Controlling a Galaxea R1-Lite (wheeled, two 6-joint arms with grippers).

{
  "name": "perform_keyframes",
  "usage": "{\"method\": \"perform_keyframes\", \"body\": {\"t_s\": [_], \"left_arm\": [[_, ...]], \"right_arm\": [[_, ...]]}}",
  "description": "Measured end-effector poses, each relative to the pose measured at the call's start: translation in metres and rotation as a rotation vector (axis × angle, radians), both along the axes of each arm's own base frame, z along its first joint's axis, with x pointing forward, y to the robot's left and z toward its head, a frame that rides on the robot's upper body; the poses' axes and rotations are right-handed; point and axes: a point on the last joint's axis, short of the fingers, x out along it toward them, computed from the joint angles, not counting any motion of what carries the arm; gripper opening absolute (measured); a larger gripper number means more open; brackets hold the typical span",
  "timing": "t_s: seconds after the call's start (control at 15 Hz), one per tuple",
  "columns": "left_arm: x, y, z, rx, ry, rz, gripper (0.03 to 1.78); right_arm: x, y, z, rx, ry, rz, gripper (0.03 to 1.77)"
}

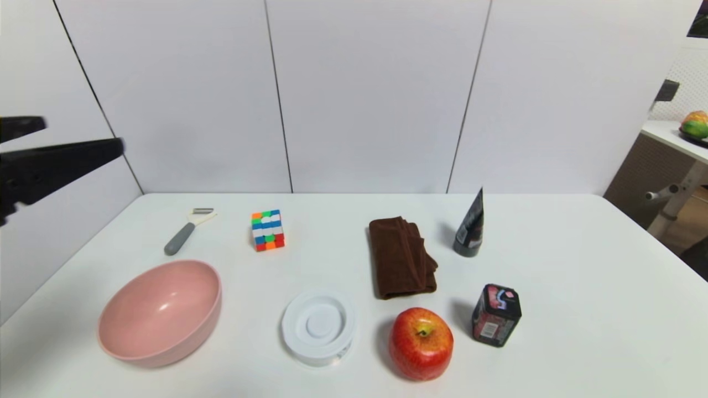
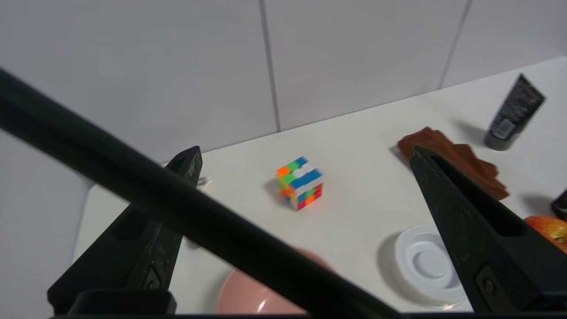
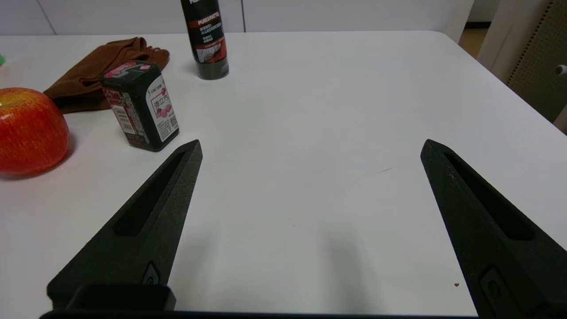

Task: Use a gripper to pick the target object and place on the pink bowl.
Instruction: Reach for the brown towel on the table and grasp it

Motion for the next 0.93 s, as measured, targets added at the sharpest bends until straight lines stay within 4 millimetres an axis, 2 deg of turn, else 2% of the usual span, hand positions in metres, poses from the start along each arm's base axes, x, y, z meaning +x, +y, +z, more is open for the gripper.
{"method": "perform_keyframes", "body": {"t_s": [0.2,0.47,0.67,0.93], "left_arm": [[0.051,-0.049,0.014,0.031,0.052,-0.161,1.69],[0.107,-0.119,0.006,0.047,0.145,-0.288,1.69],[0.134,-0.166,-0.004,0.024,0.212,-0.346,1.69],[0.154,-0.212,-0.01,-0.014,0.325,-0.345,1.69]], "right_arm": [[0.0,0.0,0.0,0.0,0.0,0.0,1.71],[0.0,0.0,0.0,0.0,0.0,0.0,1.71],[0.0,0.0,0.0,0.0,0.0,0.0,1.71],[0.0,0.0,0.0,0.0,0.0,0.0,1.71]]}}
